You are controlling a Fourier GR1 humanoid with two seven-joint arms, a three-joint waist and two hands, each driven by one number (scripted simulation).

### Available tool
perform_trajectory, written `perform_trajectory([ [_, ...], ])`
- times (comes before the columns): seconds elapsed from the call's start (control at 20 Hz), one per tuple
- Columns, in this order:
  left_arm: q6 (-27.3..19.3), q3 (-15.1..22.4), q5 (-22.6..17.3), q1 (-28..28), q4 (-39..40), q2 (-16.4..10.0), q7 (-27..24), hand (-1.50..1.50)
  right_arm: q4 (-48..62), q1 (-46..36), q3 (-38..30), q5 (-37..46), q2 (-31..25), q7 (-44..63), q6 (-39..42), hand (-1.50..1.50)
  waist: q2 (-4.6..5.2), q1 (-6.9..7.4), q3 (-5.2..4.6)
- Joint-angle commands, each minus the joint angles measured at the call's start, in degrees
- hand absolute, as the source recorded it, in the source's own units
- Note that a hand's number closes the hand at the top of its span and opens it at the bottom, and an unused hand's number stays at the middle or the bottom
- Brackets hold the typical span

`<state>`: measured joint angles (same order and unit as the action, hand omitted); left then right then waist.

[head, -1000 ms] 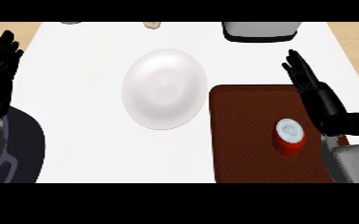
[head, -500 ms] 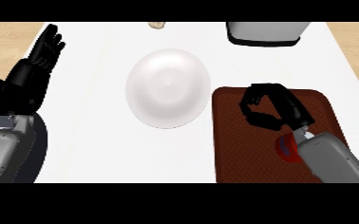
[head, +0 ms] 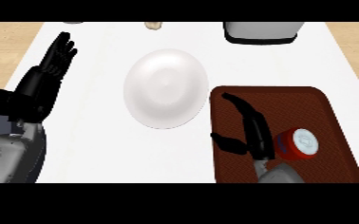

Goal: Pick the can from the tray and place it in the plate

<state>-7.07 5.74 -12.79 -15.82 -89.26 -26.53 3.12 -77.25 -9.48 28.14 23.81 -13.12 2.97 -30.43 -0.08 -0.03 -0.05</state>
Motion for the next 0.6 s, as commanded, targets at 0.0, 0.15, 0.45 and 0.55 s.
perform_trajectory([
  [0.0,1.51,-1.59,0.23,-0.71,0.14,0.56,0.02,0.00,-5.03,0.38,-0.48,5.07,-0.07,0.75,-2.82,-1.50,-0.02,-0.21,0.03],
  [0.15,0.51,-0.72,1.00,1.85,-4.28,0.79,2.68,0.00,-10.33,-2.82,1.98,14.86,-1.68,16.04,1.26,-1.50,-0.18,-0.04,-0.02],
  [0.45,1.35,-2.55,0.18,0.90,-1.63,-0.23,1.59,0.00,-16.03,-8.01,1.89,19.64,-10.47,37.39,22.65,-1.50,-0.44,-0.60,-0.34],
  [0.55,1.39,-2.28,0.33,0.89,-2.81,-0.49,2.23,0.00,-16.64,-9.82,1.97,19.91,-11.85,44.62,30.00,-1.50,-0.71,-0.44,-0.44],
])
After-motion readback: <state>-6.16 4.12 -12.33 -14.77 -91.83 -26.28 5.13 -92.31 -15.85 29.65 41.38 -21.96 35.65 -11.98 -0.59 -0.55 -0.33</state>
